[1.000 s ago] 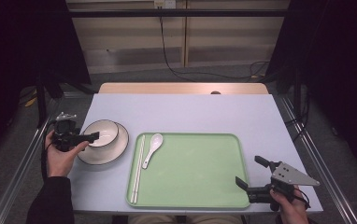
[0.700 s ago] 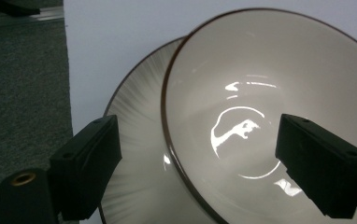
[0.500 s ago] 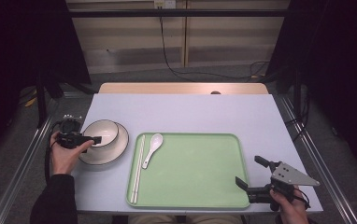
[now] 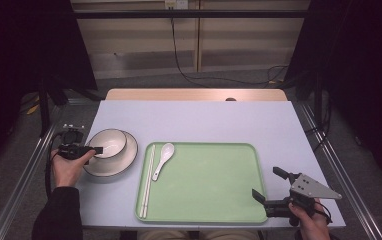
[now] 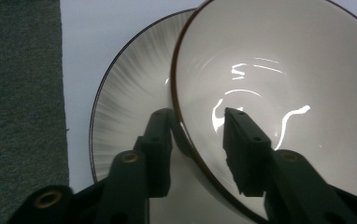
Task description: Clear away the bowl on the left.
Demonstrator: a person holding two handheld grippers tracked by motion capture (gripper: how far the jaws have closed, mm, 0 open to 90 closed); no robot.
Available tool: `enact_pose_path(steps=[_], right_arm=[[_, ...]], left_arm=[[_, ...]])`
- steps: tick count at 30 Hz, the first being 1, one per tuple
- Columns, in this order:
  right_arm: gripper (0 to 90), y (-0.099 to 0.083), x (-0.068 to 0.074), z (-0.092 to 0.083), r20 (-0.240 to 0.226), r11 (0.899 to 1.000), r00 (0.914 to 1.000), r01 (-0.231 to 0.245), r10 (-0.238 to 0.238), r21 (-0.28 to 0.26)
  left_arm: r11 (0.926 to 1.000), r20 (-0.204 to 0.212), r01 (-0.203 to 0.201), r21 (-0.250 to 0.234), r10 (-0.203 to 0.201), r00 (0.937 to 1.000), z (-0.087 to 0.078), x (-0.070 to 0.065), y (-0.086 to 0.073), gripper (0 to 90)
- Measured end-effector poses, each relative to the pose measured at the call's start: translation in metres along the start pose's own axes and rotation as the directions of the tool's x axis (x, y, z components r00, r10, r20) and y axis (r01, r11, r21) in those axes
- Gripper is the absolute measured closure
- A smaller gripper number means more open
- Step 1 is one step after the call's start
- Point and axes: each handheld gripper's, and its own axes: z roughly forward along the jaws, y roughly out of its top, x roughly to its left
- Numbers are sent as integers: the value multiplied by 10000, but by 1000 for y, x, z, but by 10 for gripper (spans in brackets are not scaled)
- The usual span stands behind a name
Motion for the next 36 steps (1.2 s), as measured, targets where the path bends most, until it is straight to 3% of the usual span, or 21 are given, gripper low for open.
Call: enact_pose_path(steps=[5,8,13,15,18,19,27,31,36], right_arm=[[10,0,0,0,13,10000,10000,-23,23,-1],[10,0,0,0,8,10000,10000,-15,15,-18],[10,0,0,0,-12,10000,10000,-20,20,-4],[10,0,0,0,-13,10000,10000,-36,36,15],[10,0,0,0,-3,10000,10000,-44,44,11],[10,0,0,0,-8,10000,10000,-35,35,11],[6,0,0,0,9,10000,10000,-60,60,20],[5,0,0,0,-27,10000,10000,-51,51,14],[5,0,1,0,-56,10000,10000,56,-56,2]], left_arm=[[10000,77,-49,53,48,10000,3,0,-1,769],[9997,172,-62,241,58,9998,4,-1,-1,753],[9998,308,176,8,-176,9994,6,0,-2,772],[9994,249,357,16,-358,9990,6,0,-2,777],[9997,131,242,47,-242,9996,5,-2,-1,779],[9993,447,357,131,-363,9983,4,-1,-1,790],[9988,349,480,-114,-476,9983,1,-3,-3,829],[9966,645,745,-348,-721,9953,-1,-2,-3,827],[9975,475,654,-282,-640,9968,-4,-4,-2,826]])
